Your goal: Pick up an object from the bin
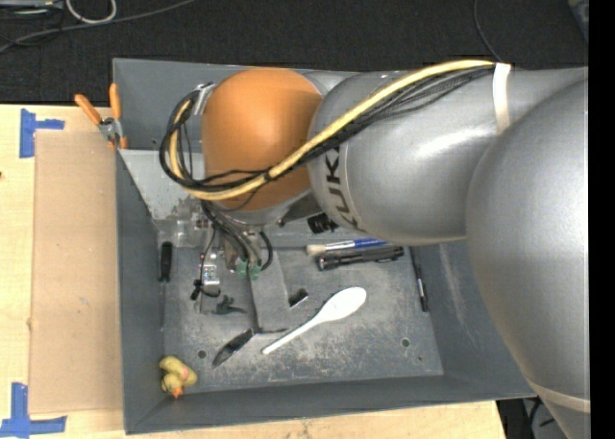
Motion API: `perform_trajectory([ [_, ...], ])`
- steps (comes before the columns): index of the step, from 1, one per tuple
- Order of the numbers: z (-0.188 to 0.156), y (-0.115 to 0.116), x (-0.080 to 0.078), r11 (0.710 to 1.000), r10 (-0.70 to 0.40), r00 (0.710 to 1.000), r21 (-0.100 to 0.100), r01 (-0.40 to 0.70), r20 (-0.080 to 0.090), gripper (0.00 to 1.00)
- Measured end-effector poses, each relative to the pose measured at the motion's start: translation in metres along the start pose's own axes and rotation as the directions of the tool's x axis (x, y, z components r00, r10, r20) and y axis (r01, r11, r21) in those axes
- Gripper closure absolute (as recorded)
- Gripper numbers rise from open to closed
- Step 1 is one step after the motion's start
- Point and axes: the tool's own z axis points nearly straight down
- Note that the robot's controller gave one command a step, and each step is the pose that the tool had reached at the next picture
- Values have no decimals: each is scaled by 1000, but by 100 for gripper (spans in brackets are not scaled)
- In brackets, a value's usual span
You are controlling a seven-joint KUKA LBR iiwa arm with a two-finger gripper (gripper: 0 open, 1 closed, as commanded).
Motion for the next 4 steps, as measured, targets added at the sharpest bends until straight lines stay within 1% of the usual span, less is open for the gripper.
perform_trajectory([
  [1,-3,-1,-2,1000,5,1000,-2,-5,6,0],
  [2,62,-37,7,984,-180,984,-1,180,6,0],
  [3,69,-77,12,961,-277,961,1,277,8,0],
  [4,81,-79,13,938,-346,938,-1,346,2,0],
])
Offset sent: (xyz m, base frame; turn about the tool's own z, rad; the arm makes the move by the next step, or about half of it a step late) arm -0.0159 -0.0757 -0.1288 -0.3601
